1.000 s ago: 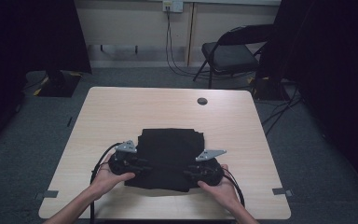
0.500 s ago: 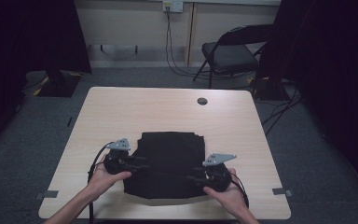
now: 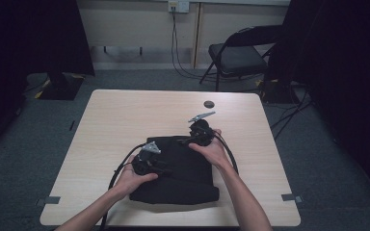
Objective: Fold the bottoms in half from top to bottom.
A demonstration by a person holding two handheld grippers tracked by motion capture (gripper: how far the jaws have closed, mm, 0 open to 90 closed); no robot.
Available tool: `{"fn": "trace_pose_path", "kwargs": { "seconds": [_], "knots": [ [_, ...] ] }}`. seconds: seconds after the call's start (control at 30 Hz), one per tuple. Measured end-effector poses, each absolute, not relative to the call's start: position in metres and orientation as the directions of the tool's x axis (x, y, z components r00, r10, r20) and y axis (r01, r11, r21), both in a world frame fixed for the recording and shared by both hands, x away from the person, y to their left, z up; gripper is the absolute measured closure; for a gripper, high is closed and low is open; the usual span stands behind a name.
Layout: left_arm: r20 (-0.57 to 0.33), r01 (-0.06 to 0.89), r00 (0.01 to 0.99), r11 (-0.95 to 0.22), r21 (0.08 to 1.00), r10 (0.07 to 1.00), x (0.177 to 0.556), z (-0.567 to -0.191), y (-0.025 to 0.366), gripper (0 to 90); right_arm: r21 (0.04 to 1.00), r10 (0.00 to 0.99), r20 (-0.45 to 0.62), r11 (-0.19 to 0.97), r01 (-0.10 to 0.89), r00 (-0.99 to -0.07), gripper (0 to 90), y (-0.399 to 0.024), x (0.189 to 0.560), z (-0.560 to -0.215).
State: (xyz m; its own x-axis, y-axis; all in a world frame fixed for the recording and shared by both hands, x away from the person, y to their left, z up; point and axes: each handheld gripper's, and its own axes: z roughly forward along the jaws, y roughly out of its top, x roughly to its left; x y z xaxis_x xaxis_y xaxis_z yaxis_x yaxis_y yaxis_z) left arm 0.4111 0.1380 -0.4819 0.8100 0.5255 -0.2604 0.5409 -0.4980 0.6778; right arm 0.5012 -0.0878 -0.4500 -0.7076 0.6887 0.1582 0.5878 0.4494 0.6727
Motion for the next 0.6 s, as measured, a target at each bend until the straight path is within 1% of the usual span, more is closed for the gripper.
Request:
{"fn": "trace_pose_path", "kwargs": {
  "seconds": [0.07, 0.1, 0.17, 0.2, 0.27, 0.33, 0.37, 0.43, 0.47, 0.53, 0.6],
  "knots": [
    [-0.257, 0.527, 0.822, -0.506, 0.683, 0.509, 0.412, -0.483, 0.139, 55.5, 0.667, 0.691, 0.148, 0.459, 0.587, -0.708, 24.5, -0.08, 0.51, -0.457],
    [-0.267, 0.532, 0.819, -0.501, 0.683, 0.508, 0.414, -0.483, 0.139, 55.4, 0.654, 0.678, 0.17, 0.465, 0.597, -0.715, 24.2, -0.075, 0.515, -0.461],
    [-0.282, 0.546, 0.81, -0.488, 0.681, 0.513, 0.414, -0.484, 0.14, 57.1, 0.645, 0.679, 0.149, 0.485, 0.591, -0.719, 23.0, -0.067, 0.521, -0.465],
    [-0.274, 0.541, 0.813, -0.494, 0.68, 0.513, 0.414, -0.483, 0.14, 57.1, 0.634, 0.666, 0.138, 0.509, 0.582, -0.733, 20.8, -0.063, 0.523, -0.468],
    [-0.259, 0.53, 0.819, -0.501, 0.685, 0.512, 0.413, -0.483, 0.139, 57.0, 0.628, 0.674, 0.12, 0.517, 0.582, -0.729, 22.0, -0.059, 0.527, -0.473],
    [-0.263, 0.534, 0.816, -0.498, 0.684, 0.514, 0.413, -0.484, 0.14, 56.9, 0.621, 0.671, 0.137, 0.515, 0.591, -0.729, 19.4, -0.058, 0.529, -0.479],
    [-0.265, 0.534, 0.817, -0.497, 0.684, 0.513, 0.413, -0.484, 0.14, 57.0, 0.613, 0.679, 0.157, 0.502, 0.61, -0.717, 18.6, -0.058, 0.53, -0.483],
    [-0.263, 0.533, 0.817, -0.5, 0.683, 0.513, 0.413, -0.484, 0.14, 56.9, 0.63, 0.666, 0.166, 0.495, 0.598, -0.727, 19.0, -0.059, 0.529, -0.485],
    [-0.264, 0.537, 0.815, -0.498, 0.681, 0.516, 0.413, -0.483, 0.14, 57.0, 0.632, 0.664, 0.167, 0.495, 0.596, -0.729, 19.8, -0.059, 0.528, -0.486],
    [-0.263, 0.537, 0.813, -0.495, 0.683, 0.52, 0.413, -0.484, 0.139, 57.2, 0.628, 0.626, 0.173, 0.525, 0.575, -0.76, 25.9, -0.06, 0.525, -0.484],
    [-0.268, 0.542, 0.81, -0.491, 0.682, 0.522, 0.413, -0.484, 0.139, 57.2, 0.616, 0.601, 0.177, 0.55, 0.564, -0.779, 38.0, -0.061, 0.521, -0.482]
  ]
}}
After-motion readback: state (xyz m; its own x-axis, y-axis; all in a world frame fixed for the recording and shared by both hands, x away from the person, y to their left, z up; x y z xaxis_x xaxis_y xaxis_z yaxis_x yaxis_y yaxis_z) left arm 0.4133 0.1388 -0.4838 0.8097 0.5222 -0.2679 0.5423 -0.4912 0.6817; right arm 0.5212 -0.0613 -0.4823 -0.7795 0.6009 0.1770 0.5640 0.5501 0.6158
